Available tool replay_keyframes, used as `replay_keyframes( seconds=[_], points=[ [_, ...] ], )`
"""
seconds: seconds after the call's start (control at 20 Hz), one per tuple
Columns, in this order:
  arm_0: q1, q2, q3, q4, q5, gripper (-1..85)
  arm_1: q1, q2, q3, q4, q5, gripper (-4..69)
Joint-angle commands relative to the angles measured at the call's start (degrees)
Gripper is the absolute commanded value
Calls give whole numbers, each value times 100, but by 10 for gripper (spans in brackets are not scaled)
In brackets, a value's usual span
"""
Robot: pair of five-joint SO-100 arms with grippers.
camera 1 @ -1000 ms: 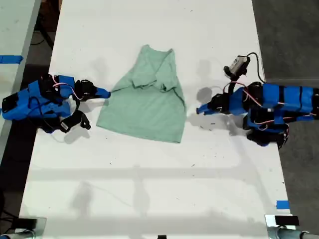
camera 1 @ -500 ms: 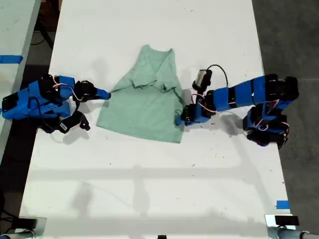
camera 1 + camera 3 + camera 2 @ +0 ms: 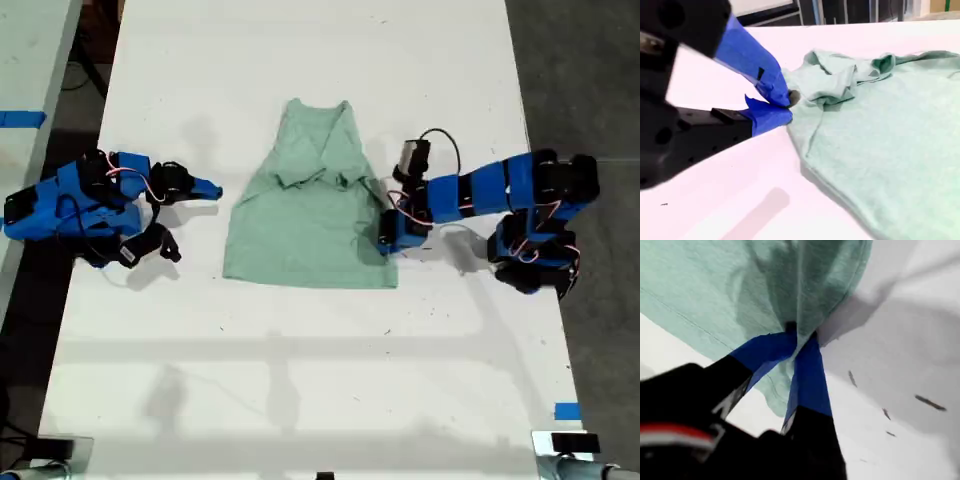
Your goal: Fold t shirt
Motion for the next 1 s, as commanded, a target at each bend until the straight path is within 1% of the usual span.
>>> replay_keyframes(
  seconds=[0.0,0.15,0.35,0.5,0.7,0.75,0.8,0.85,0.95],
  points=[
    [9,18,237,0,-79,-3,176,1433,703,290,229,3],
    [-9,18,237,0,-88,-3,281,2303,809,308,-18,3],
    [-18,18,237,0,-88,-3,149,1925,-721,519,-501,3],
    [-26,18,237,0,-88,-3,-79,677,-2461,580,-870,3],
    [-26,18,237,0,-88,-3,-352,-1934,-5414,835,-1380,3],
    [-26,18,237,0,-88,-3,-396,-2549,-6056,984,-1477,22],
    [-26,9,237,0,-88,-3,-422,-2979,-6574,1213,-1512,120],
    [-18,9,237,0,-88,-3,-422,-3085,-6750,1380,-1512,139],
    [-18,9,237,0,-88,-3,-360,-2593,-6574,1731,-1494,148]
  ],
)
